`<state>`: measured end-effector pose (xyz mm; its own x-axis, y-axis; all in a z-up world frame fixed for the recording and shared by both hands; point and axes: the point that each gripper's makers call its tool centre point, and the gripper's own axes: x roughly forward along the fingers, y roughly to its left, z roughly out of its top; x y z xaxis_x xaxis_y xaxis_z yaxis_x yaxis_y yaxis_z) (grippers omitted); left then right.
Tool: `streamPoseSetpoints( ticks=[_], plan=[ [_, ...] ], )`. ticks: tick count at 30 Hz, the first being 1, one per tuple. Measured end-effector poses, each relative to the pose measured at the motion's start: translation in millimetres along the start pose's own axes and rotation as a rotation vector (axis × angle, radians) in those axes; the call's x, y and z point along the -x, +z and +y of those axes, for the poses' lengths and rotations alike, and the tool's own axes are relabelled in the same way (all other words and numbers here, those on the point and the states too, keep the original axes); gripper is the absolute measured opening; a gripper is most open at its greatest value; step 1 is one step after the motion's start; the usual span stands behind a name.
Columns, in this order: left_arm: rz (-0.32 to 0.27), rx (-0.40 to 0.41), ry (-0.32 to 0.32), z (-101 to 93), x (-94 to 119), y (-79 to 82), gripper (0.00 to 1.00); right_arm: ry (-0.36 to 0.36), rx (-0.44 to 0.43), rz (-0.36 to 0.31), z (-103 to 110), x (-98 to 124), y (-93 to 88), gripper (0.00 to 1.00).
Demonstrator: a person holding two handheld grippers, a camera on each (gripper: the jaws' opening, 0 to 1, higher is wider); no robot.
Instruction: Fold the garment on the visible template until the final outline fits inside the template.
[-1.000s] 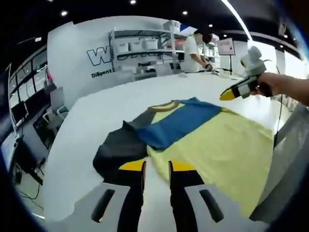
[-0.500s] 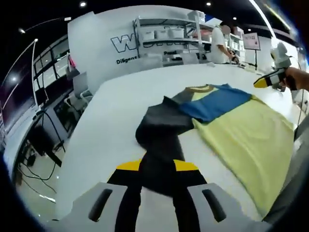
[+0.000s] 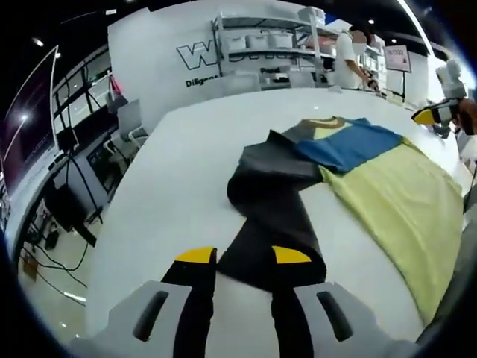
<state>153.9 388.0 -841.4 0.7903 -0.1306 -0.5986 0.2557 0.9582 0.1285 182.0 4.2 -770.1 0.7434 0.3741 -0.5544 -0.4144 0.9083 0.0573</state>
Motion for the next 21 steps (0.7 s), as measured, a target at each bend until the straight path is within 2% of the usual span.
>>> streamPoseSetpoints(
  ticks=[4,12,16,21],
  plan=[
    [0.0,0.017,-0.002,0.6,-1,-3.2,0.24,0.024,-0.006,-0.012,5,4,1.2,0.28],
    [-0.018,0.131,-0.027,-1.9,-1,-4.4,0.22,0.041,0.003,-0.008,14,8,-2.6,0.3],
    [-0.022,0.131,-0.027,-3.0,-1,-3.9,0.23,0.045,0.007,-0.005,15,8,-3.5,0.31],
    [-0.032,0.157,-0.018,-6.0,1,-2.3,0.21,0.076,0.013,-0.004,28,11,-6.6,0.34]
  ],
)
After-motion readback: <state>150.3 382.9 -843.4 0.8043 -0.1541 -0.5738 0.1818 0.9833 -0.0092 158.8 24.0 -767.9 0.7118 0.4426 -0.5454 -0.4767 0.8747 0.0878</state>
